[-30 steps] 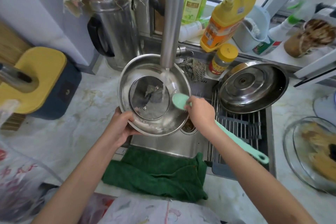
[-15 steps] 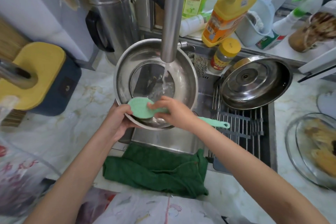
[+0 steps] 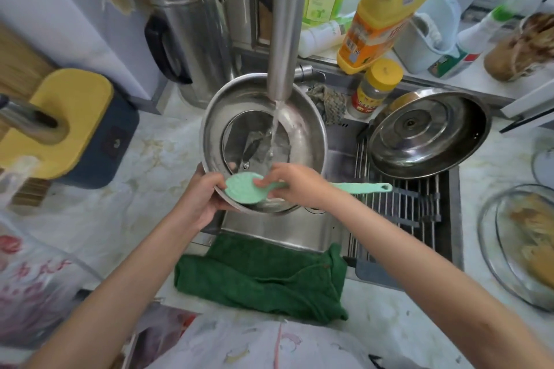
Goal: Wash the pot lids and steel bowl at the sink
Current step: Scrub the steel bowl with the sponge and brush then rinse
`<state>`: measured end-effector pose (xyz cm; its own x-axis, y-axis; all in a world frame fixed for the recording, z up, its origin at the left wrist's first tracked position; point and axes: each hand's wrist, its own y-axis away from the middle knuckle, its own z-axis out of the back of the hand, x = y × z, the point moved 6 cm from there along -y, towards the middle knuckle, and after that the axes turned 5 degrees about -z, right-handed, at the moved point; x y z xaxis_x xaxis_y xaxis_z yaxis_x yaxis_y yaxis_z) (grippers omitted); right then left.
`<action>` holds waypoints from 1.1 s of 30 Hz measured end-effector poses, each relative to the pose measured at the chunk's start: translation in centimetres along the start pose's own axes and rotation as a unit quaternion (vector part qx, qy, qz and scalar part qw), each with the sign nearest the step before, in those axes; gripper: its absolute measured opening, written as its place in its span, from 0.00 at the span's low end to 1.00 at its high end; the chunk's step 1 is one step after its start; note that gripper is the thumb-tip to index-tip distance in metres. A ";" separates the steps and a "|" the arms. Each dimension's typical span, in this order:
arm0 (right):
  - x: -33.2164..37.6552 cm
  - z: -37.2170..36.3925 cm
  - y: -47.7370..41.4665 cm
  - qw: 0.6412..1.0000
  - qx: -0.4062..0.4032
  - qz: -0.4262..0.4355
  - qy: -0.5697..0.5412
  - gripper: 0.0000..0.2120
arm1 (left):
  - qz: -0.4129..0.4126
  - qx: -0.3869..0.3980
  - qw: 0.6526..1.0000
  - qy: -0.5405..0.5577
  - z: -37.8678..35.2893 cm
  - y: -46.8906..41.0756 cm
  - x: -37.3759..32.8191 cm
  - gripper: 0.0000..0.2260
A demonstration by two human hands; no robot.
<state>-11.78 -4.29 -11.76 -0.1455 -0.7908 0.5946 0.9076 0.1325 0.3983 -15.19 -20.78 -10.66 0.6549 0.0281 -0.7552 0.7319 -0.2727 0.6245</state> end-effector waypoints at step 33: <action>-4.6 5.0 0.3 0.931 0.208 -0.237 0.183 0.16 | 0.054 -0.042 0.996 0.050 -0.2 -1.0 1.2 0.21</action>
<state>-12.80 2.39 -10.84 -0.2779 -0.9600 0.0353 0.5332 -0.1236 0.8369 -15.12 -20.32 -12.17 0.7437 0.0997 -0.6611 0.6659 -0.1987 0.7191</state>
